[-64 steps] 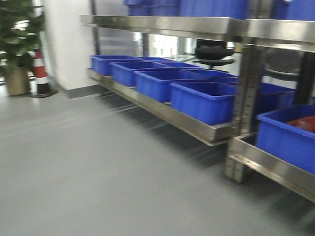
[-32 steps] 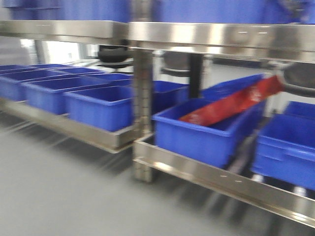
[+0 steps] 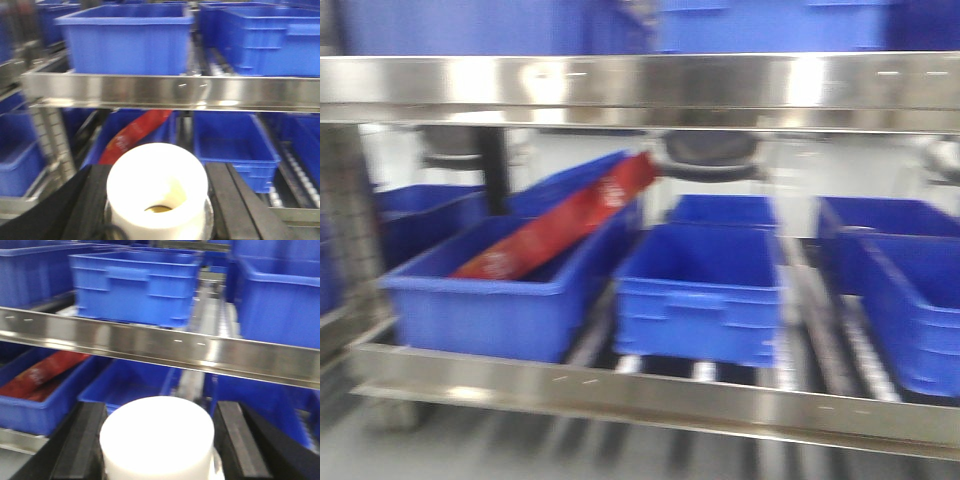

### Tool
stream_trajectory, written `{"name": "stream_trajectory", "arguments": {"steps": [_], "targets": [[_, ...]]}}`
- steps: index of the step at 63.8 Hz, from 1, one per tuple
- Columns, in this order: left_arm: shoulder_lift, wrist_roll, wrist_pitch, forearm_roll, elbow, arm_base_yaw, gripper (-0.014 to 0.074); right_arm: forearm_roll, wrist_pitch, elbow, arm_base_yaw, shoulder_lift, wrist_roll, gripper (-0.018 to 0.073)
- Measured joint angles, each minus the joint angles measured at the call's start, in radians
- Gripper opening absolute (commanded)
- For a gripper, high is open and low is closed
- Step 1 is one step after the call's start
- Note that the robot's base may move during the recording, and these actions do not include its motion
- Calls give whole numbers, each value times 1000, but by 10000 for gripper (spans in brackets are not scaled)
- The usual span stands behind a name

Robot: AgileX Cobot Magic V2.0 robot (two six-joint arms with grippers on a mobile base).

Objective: Place valve from conveyor to right shelf box
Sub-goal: 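Position both grippers with valves above the blue bins on the shelf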

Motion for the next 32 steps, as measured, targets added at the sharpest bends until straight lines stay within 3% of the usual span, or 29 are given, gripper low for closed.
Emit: {"name": "stream_trajectory", "arguments": {"steps": [32], "targets": [[0,0,0,0,0,0,-111,0,0,0,0,0,0,-153]]}}
